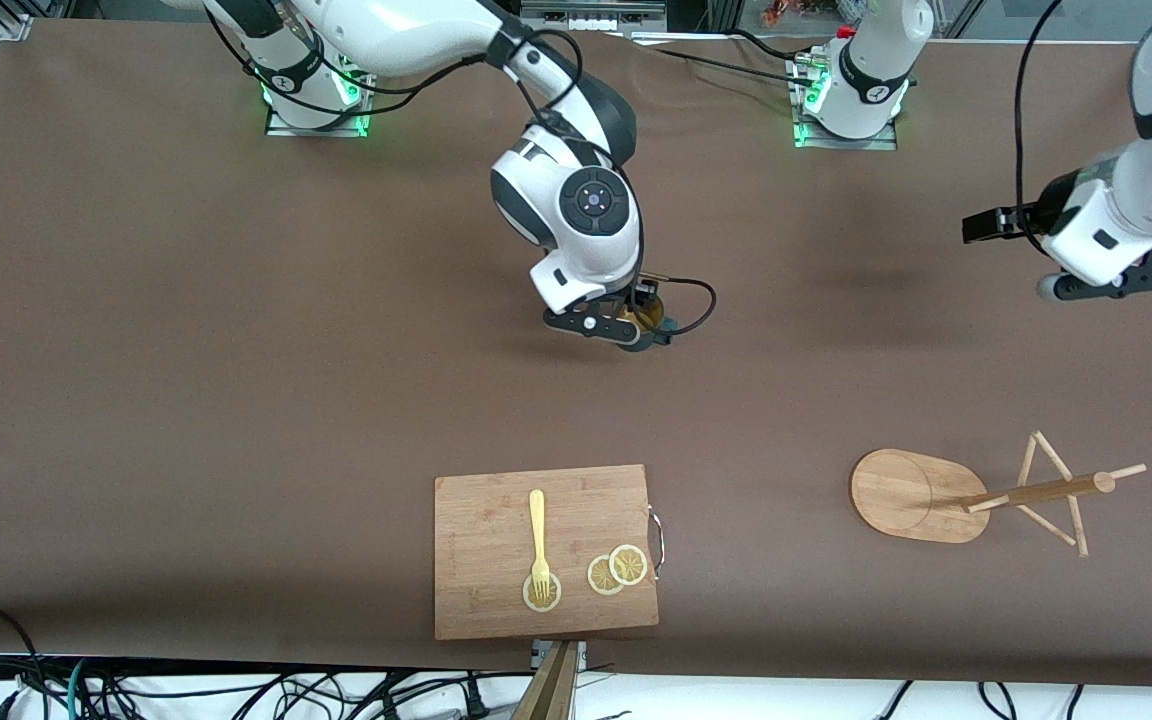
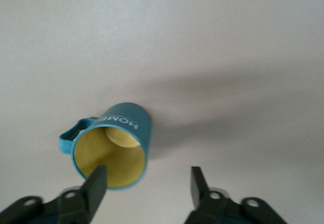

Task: Pass cup and hang on rack
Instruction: 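Set the mug down and open the right gripper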

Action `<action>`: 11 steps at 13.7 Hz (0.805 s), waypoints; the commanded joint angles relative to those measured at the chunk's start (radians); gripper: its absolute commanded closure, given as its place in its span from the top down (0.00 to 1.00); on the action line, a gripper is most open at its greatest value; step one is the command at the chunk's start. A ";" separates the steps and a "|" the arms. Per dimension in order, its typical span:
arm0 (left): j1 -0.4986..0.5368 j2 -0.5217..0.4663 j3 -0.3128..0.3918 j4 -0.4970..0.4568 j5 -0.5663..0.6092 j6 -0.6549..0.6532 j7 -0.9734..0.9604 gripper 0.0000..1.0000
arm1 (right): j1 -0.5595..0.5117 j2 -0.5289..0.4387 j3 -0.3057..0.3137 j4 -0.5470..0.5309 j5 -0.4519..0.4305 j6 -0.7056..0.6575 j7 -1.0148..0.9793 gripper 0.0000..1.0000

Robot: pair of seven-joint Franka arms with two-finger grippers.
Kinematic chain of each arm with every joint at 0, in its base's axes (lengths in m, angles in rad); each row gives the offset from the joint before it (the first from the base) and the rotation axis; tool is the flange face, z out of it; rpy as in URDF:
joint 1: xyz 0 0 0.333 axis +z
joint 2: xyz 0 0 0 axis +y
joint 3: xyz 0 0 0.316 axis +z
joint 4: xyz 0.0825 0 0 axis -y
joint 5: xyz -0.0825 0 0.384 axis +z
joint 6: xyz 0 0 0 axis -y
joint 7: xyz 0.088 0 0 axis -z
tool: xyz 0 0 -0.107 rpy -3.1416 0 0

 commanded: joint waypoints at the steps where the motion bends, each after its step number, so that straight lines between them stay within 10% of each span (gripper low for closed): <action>1: 0.009 -0.195 -0.012 -0.248 -0.015 0.136 0.012 1.00 | -0.067 -0.069 -0.005 0.049 -0.001 -0.131 -0.159 1.00; 11: 0.246 -0.253 -0.003 -0.496 -0.211 0.416 0.706 1.00 | -0.464 -0.266 -0.063 0.049 -0.094 -0.429 -0.884 1.00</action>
